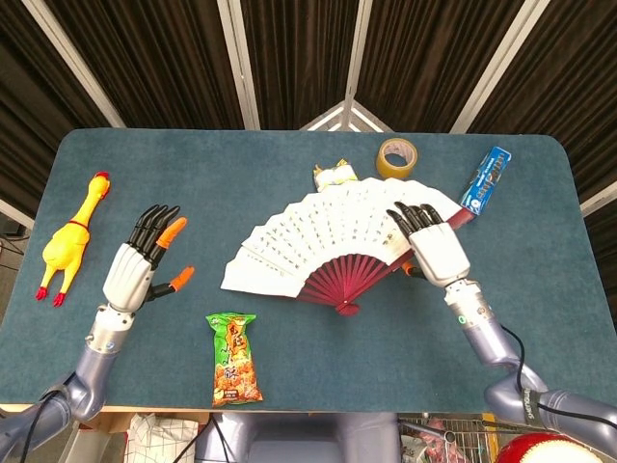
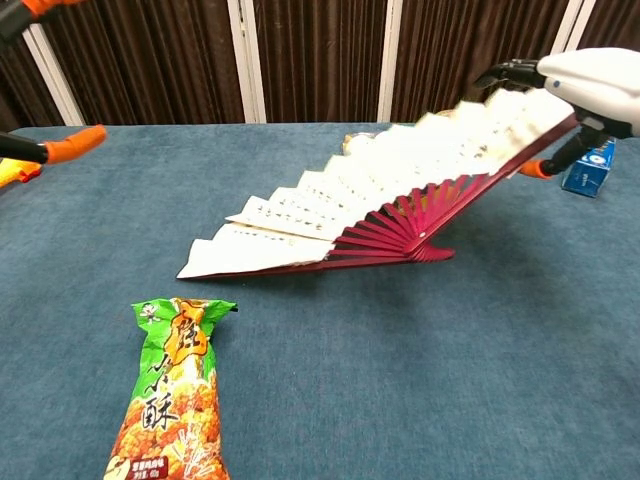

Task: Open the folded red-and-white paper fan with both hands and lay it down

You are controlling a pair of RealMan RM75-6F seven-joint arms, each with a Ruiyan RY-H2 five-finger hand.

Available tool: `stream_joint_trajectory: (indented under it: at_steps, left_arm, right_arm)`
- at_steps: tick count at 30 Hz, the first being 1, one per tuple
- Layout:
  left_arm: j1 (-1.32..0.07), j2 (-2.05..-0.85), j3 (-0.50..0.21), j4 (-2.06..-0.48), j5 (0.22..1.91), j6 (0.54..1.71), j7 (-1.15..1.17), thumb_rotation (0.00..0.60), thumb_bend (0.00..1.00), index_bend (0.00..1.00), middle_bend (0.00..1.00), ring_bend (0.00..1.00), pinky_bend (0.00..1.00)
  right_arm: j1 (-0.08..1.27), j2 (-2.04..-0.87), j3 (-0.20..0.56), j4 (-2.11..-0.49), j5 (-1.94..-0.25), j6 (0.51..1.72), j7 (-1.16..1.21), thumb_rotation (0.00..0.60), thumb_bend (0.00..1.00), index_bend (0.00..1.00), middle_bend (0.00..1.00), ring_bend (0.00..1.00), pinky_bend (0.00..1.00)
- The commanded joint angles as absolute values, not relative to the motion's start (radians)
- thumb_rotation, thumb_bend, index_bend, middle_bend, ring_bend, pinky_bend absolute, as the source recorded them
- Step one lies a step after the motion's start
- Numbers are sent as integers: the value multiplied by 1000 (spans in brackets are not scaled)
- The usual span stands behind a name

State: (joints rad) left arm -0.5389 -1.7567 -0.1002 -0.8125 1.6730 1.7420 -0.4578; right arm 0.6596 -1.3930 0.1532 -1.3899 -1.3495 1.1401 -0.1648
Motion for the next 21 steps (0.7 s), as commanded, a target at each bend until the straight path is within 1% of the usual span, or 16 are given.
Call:
stream_joint_trajectory:
  at_steps: [1,4,10,17,21]
  left_arm:
    - [-491,-1716,-78,-880,1681,1787,-422,600,406,10,0,0,0]
    - [-442,-1683,-52,-946,1682,1812,-388,600,406,14,0,0,0]
    - [-354,-1623,-10,-1037,1656,1809,-317,600,406,53,0,0,0]
    - [-319,-1608,-6,-1027,1622,1759,-345,600,406,54,0,0,0]
    - [-317,-1610,-13,-1032,1637,1767,-342,600,406,54,0,0,0]
  right_arm:
    - [648,-1369,146,-1405,-1330,1118,-177,600,303,39,94,160,141]
    - [639,-1333,136,-1432,-1309,1088,-191,600,302,1,74,160,139]
    - [634,-1236,131,-1516,-1251,1015,-219,600,301,0,60,160,130]
    - [637,-1106,152,-1622,-1217,977,-224,600,301,0,60,160,126]
    - [668,-1010,148,-1695,-1142,895,-318,600,301,0,60,165,126]
